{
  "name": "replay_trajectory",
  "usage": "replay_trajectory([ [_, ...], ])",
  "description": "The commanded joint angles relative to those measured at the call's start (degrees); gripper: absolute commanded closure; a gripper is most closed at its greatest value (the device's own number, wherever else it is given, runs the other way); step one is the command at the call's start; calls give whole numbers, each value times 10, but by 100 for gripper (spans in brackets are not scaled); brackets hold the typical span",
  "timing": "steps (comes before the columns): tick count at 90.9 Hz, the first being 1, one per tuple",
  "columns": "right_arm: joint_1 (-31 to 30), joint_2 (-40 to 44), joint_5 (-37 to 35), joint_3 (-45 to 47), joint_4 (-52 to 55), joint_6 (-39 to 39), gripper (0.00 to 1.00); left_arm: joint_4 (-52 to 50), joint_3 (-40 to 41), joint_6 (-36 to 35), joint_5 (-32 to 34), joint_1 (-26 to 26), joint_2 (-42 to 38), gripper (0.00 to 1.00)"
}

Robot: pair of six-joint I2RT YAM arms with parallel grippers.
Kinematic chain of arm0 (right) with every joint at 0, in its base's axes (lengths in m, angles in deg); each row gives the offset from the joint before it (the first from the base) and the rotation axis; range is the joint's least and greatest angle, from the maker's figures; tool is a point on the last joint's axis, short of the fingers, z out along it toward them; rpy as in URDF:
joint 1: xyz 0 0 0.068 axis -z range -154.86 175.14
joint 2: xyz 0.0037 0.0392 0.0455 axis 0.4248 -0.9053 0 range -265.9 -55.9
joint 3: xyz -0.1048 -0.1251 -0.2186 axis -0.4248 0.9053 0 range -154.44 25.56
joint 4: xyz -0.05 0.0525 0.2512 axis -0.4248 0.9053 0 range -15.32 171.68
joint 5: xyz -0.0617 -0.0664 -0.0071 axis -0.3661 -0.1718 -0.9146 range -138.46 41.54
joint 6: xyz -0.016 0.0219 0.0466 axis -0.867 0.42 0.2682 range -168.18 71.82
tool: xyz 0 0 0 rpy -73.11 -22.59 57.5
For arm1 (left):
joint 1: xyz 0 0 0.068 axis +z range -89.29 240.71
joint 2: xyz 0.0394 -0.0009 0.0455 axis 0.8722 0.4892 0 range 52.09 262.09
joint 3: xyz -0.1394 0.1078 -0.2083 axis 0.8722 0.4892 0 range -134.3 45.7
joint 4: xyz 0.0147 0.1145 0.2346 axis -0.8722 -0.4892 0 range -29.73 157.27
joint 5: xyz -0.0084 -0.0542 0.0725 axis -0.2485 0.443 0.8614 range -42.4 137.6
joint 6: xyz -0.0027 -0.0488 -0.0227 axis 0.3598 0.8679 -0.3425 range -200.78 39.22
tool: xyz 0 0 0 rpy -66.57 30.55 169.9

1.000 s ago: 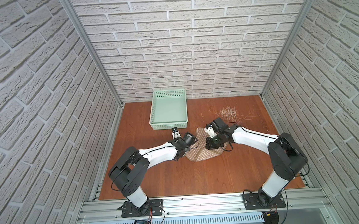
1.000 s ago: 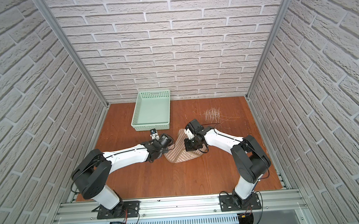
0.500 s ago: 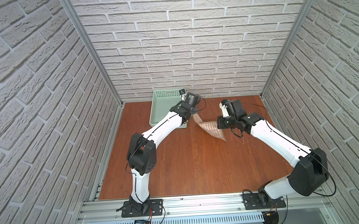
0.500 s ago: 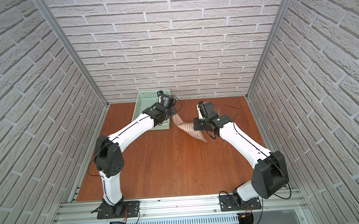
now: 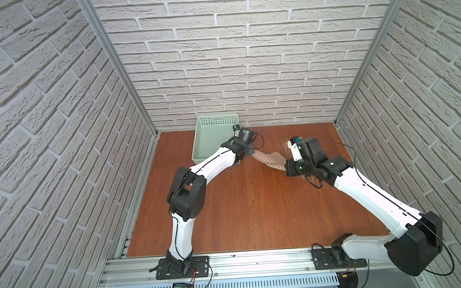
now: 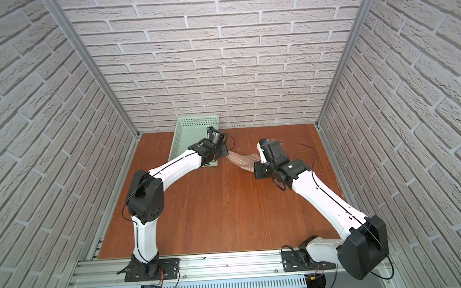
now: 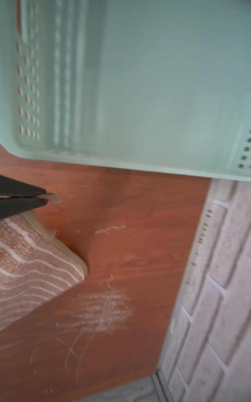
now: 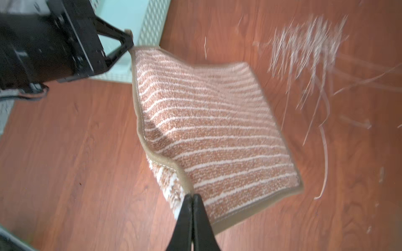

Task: Fold the square dishcloth
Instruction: Flatten out the cleaning item at the center of the board.

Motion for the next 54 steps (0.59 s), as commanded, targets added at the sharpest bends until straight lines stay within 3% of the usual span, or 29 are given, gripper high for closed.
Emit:
replay_trajectory([
  [1, -36, 22, 6, 68, -10, 61, 97, 81, 100, 39, 17, -10, -56, 100],
  [13, -98, 35, 12, 151, -57, 129, 97, 133, 194, 71, 38, -24, -72, 100],
  [31, -191, 7, -5, 201, -124, 207, 97, 168, 240, 82, 57, -32, -68, 100],
  [54, -284, -93, -12, 148, -176, 234, 75, 173, 247, 52, 91, -30, -72, 100],
])
